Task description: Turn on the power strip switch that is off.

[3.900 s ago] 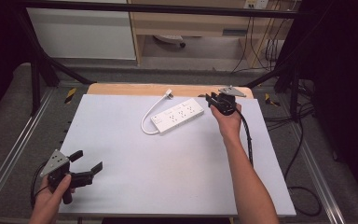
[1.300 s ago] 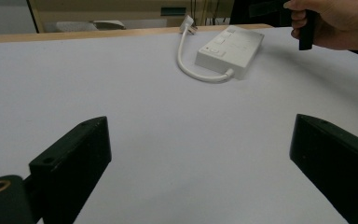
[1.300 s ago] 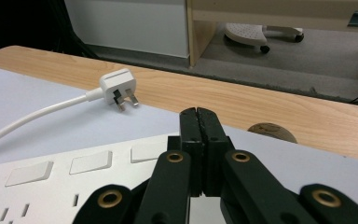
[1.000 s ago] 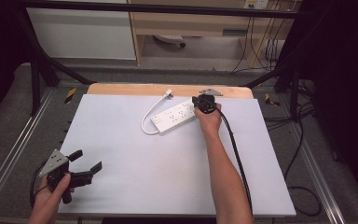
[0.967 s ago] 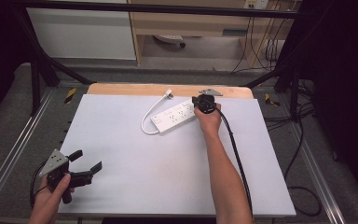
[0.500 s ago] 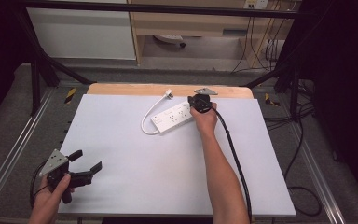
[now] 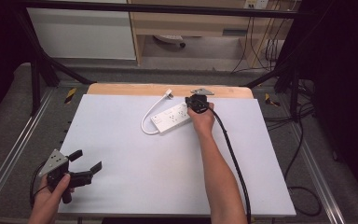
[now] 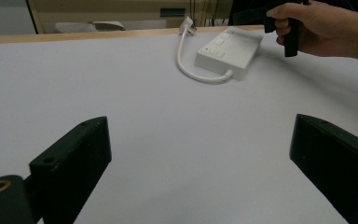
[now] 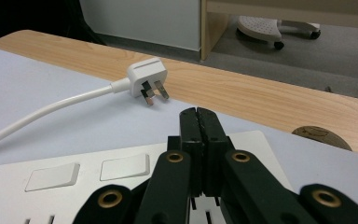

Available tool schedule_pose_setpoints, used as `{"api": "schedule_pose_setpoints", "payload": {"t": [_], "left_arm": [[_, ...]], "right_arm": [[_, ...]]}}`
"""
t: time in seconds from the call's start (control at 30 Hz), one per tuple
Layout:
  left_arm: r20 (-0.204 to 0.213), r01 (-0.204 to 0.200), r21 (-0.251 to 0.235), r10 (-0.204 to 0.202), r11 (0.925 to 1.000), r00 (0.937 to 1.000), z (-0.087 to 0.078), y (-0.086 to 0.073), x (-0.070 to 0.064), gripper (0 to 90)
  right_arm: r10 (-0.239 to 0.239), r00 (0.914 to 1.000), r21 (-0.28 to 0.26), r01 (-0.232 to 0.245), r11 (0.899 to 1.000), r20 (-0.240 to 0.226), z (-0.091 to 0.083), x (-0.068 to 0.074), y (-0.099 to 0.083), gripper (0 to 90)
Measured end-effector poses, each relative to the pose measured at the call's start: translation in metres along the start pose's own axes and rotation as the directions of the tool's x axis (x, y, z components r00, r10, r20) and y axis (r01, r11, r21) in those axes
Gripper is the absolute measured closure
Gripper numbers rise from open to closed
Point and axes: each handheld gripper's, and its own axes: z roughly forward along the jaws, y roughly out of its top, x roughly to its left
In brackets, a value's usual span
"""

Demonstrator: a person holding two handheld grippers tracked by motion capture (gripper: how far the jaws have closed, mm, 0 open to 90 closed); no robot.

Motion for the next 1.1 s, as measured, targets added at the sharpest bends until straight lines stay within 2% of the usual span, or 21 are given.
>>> {"api": "schedule_pose_setpoints", "payload": {"t": [0.47, 1.1], "left_arm": [[-0.001, -0.003, 0.002, 0.003, 1.0, 1.0, 0.0, 0.0, -0.001, 5.4], [0.0, -0.006, 0.0, 0.006, 1.0, 1.0, -0.001, 0.0, 0.0, 5.4]], "right_arm": [[-0.008, 0.9999, 0.012, 0.008, 1.0, 0.009, 0.001, -0.001, 0.0, 90.0], [-0.048, 0.9988, 0.035, 0.049, 0.998, -0.003, 0.008, 0.01, 0.003, 90.0]]}}
